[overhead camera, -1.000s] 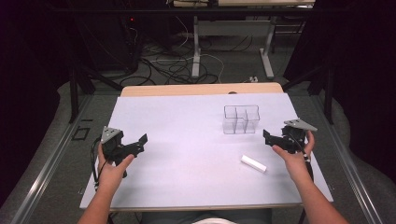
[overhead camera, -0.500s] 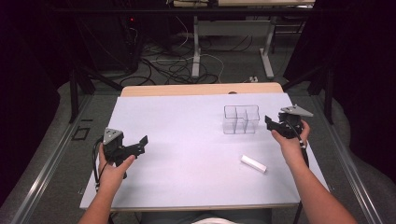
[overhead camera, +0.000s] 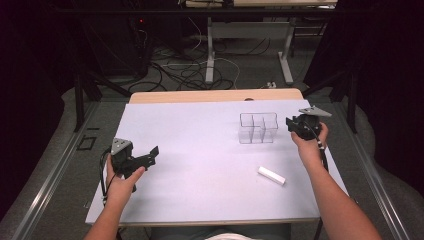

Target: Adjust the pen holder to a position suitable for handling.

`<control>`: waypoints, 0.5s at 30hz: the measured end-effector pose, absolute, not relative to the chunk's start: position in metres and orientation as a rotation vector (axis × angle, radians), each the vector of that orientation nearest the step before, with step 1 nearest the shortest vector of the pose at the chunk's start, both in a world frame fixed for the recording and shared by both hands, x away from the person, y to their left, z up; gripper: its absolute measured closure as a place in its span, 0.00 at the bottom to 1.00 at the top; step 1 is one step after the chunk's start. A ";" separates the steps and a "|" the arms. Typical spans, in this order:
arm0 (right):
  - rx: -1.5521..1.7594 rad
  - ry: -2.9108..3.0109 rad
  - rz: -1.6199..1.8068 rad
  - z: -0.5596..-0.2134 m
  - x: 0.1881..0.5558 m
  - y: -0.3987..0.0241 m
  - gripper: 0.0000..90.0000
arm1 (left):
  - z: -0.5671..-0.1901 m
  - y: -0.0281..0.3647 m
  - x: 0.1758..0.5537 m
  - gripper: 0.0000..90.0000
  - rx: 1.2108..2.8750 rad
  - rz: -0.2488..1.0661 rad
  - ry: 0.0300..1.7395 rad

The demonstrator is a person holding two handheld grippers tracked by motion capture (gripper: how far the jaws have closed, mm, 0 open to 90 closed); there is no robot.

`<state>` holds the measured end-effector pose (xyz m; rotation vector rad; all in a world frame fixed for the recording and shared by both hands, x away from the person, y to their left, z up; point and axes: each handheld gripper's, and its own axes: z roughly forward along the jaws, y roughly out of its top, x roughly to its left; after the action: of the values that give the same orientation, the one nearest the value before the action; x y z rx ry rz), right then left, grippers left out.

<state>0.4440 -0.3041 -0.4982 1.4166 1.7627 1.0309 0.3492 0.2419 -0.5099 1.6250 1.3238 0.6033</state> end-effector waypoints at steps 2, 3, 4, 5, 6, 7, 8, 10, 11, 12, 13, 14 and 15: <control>1.417 1.782 1.024 -0.501 0.448 -0.303 0.85 | -0.510 0.242 0.350 0.00 1.633 0.606 1.321; 1.408 1.795 1.025 -0.503 0.449 -0.302 0.87 | -0.511 0.242 0.350 0.00 1.633 0.605 1.322; 1.412 1.805 1.020 -0.504 0.451 -0.301 0.89 | -0.511 0.242 0.350 0.00 1.635 0.606 1.322; 1.410 1.819 1.016 -0.505 0.452 -0.301 0.91 | -0.511 0.242 0.350 0.00 1.635 0.604 1.323; 1.413 1.828 1.021 -0.507 0.454 -0.299 0.93 | -0.511 0.242 0.350 0.00 1.634 0.602 1.324; 1.416 1.837 1.017 -0.508 0.455 -0.298 0.95 | -0.511 0.242 0.350 0.00 1.633 0.601 1.323; 1.414 1.845 1.022 -0.509 0.456 -0.296 0.97 | -0.512 0.242 0.350 0.00 1.633 0.601 1.322; 1.407 1.866 1.019 -0.511 0.458 -0.294 1.00 | -0.512 0.242 0.351 0.00 1.632 0.600 1.324; 1.405 1.871 1.021 -0.511 0.459 -0.292 1.00 | -0.512 0.242 0.351 0.00 1.633 0.600 1.325; 1.399 1.877 1.016 -0.513 0.460 -0.291 1.00 | -0.512 0.242 0.351 0.00 1.632 0.600 1.326; 1.400 1.881 1.019 -0.513 0.461 -0.290 1.00 | -0.512 0.242 0.351 0.00 1.633 0.599 1.326; 1.397 1.883 1.016 -0.514 0.461 -0.289 1.00 | -0.513 0.242 0.351 0.00 1.633 0.598 1.326; 1.394 1.889 1.018 -0.515 0.462 -0.287 1.00 | -0.513 0.242 0.351 0.00 1.634 0.595 1.327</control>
<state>0.4617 -0.2874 -0.5151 1.3944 1.8895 1.0182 0.3508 0.2421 -0.5126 1.6339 1.3270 0.5949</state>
